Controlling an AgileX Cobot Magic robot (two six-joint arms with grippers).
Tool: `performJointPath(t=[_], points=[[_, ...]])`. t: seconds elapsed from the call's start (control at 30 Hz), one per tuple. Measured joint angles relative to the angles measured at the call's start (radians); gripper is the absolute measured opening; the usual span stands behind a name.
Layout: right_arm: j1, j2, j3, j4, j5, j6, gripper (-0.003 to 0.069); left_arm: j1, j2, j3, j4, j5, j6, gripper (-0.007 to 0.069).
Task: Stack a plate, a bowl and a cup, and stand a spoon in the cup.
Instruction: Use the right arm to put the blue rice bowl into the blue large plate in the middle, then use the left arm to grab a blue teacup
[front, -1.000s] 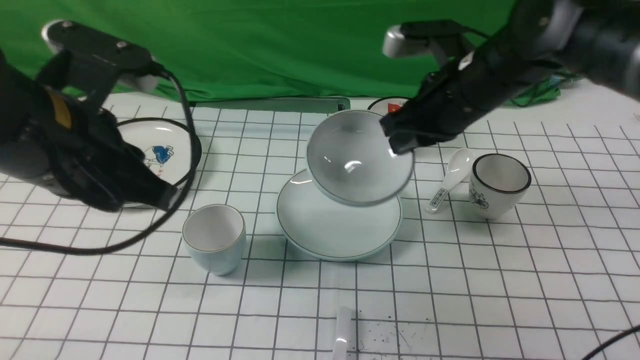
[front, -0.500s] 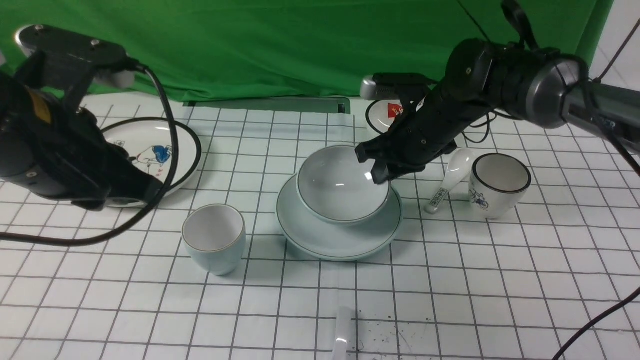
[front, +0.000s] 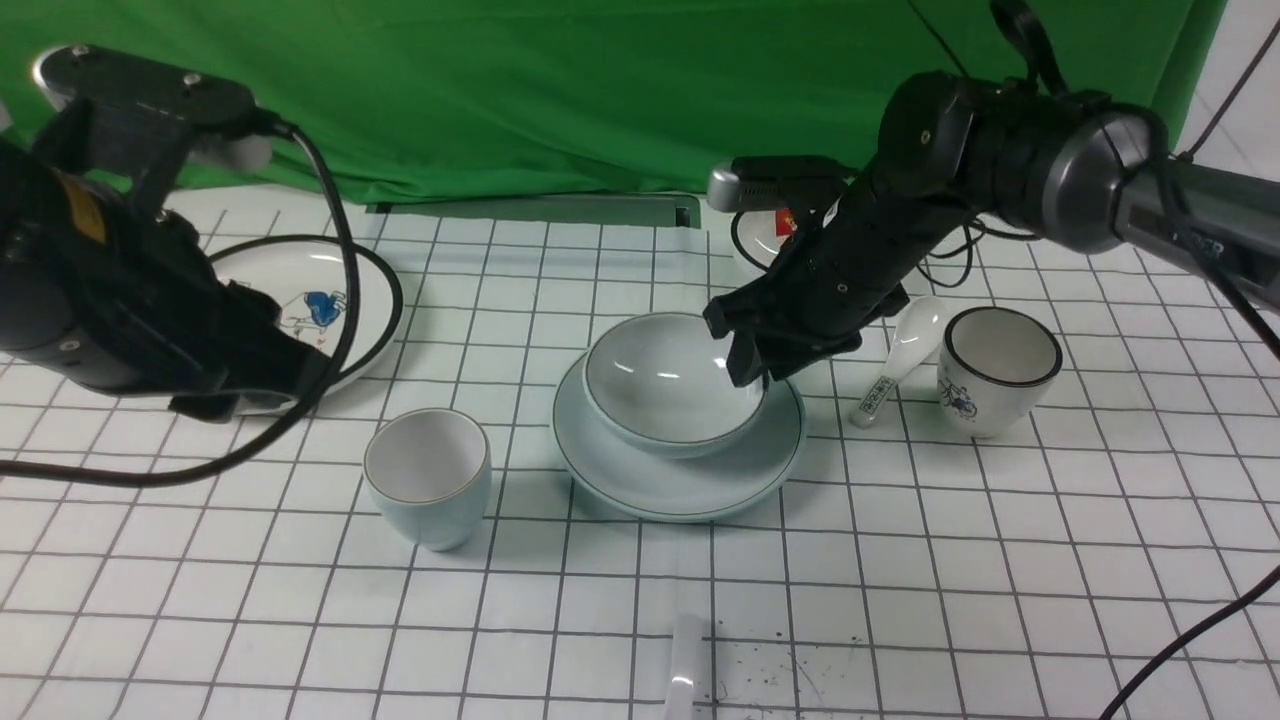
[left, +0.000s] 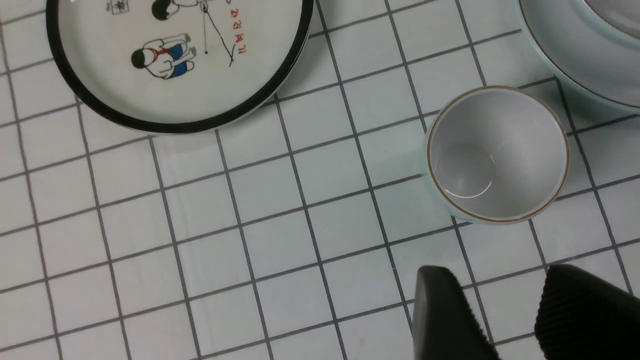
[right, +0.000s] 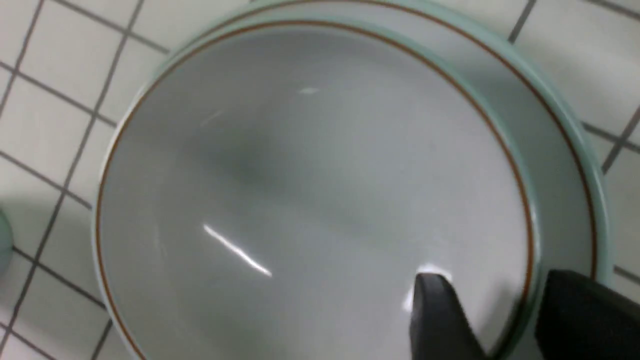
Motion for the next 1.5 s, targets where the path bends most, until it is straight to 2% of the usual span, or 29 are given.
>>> performJointPath(t=[0.17, 0.27, 0.53, 0.77, 0.93, 1.17, 1.33, 1.37, 1.4, 1.5], points=[[-0.005, -0.077, -0.067, -0.106, 0.135, -0.023, 0.0341, 0.000, 0.023, -0.019, -0.001, 0.018, -0.033, 0.0330], [-0.005, -0.179, -0.086, -0.161, 0.182, -0.039, 0.0340, 0.000, 0.088, -0.074, -0.001, 0.096, -0.037, 0.0367], [-0.005, -0.414, -0.062, -0.235, 0.313, -0.080, 0.0340, 0.049, 0.251, -0.189, -0.032, 0.151, -0.022, 0.0421], [-0.006, -0.652, 0.160, -0.242, 0.300, -0.097, 0.0342, 0.181, 0.332, -0.197, -0.188, 0.107, 0.094, 0.0426], [-0.006, -0.798, 0.360, -0.243, 0.197, -0.104, 0.0342, 0.174, 0.408, -0.197, -0.283, 0.088, 0.158, 0.0426], [-0.006, -0.871, 0.531, -0.245, 0.119, -0.104, 0.0342, 0.119, 0.533, -0.197, -0.312, 0.031, 0.188, 0.0424], [-0.006, -0.871, 0.570, -0.245, 0.100, -0.104, 0.0342, 0.106, 0.596, -0.197, -0.271, -0.009, 0.184, 0.0358], [-0.006, -0.871, 0.571, -0.245, 0.096, -0.104, 0.0342, 0.102, 0.618, -0.197, -0.247, -0.015, 0.167, 0.0286], [-0.006, -0.871, 0.571, -0.245, 0.094, -0.104, 0.0342, 0.102, 0.618, -0.197, -0.244, -0.015, 0.166, 0.0276], [-0.006, -0.871, 0.571, -0.245, 0.091, -0.104, 0.0342, 0.100, 0.632, -0.198, -0.213, -0.016, 0.150, 0.0074]])
